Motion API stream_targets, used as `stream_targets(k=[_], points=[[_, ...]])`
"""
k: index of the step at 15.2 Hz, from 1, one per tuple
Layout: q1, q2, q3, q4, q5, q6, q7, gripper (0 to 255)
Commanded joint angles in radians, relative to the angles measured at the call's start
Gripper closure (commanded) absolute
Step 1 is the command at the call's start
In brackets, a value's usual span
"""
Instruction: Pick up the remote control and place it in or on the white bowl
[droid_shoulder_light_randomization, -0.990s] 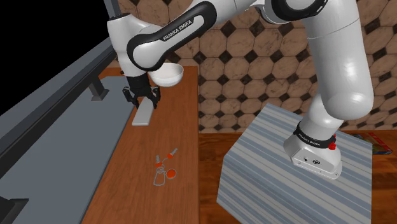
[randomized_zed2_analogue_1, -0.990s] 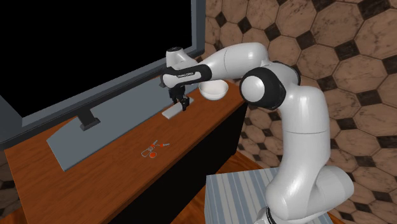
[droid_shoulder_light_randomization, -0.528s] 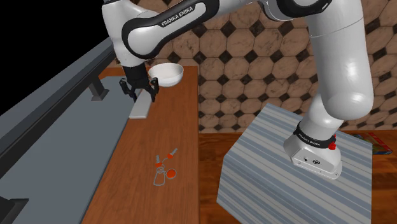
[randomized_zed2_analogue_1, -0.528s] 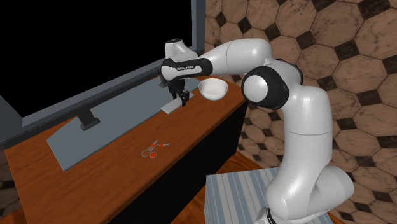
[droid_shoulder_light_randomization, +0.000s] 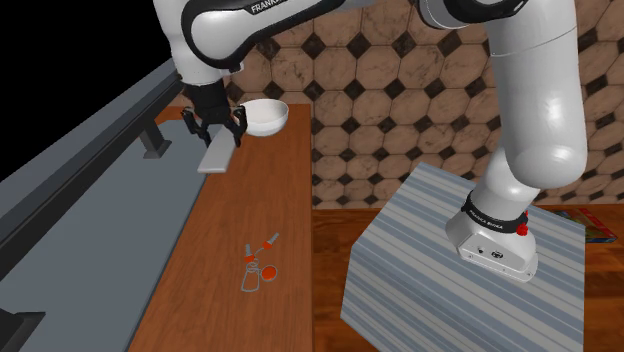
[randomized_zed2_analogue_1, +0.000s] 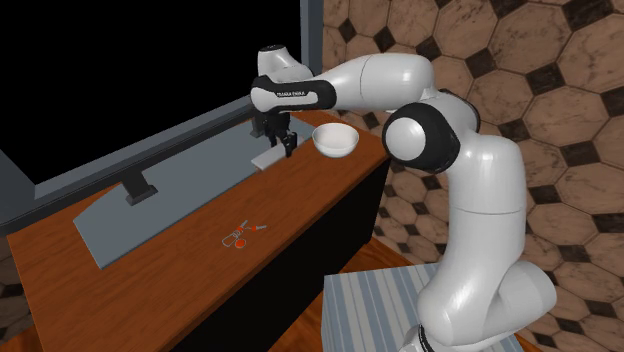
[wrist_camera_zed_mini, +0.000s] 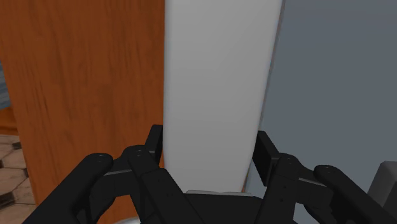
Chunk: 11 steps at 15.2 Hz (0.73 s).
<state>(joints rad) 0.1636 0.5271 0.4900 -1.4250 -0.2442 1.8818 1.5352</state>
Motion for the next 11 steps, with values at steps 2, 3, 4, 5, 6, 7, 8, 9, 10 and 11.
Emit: stream_targets(k=[2,3,4,5,6,7,8,9,10,11], points=[[0.004,-0.004,0.002,0.036,0.004,-0.038,-0.003,255],[0.005,-0.006,0.003,0.047,0.005,-0.051,-0.005,255],[0.006,-0.007,0.004,0.058,0.006,-0.063,-0.006,255],[0.007,-0.009,0.004,0.069,0.007,-0.076,-0.007,255],[0.008,-0.01,0.005,0.081,0.008,-0.089,-0.008,255],[0.01,-0.011,0.006,0.094,0.009,-0.102,-0.009,255],[0.012,-0.011,0.006,0.106,0.01,-0.115,-0.01,255],[0.013,-0.011,0.007,0.12,0.01,-0.128,-0.011,255],[0.014,-0.012,0.007,0.122,0.01,-0.13,-0.011,255],[-0.004,-0.016,0.003,0.116,0.014,-0.128,-0.031,255]])
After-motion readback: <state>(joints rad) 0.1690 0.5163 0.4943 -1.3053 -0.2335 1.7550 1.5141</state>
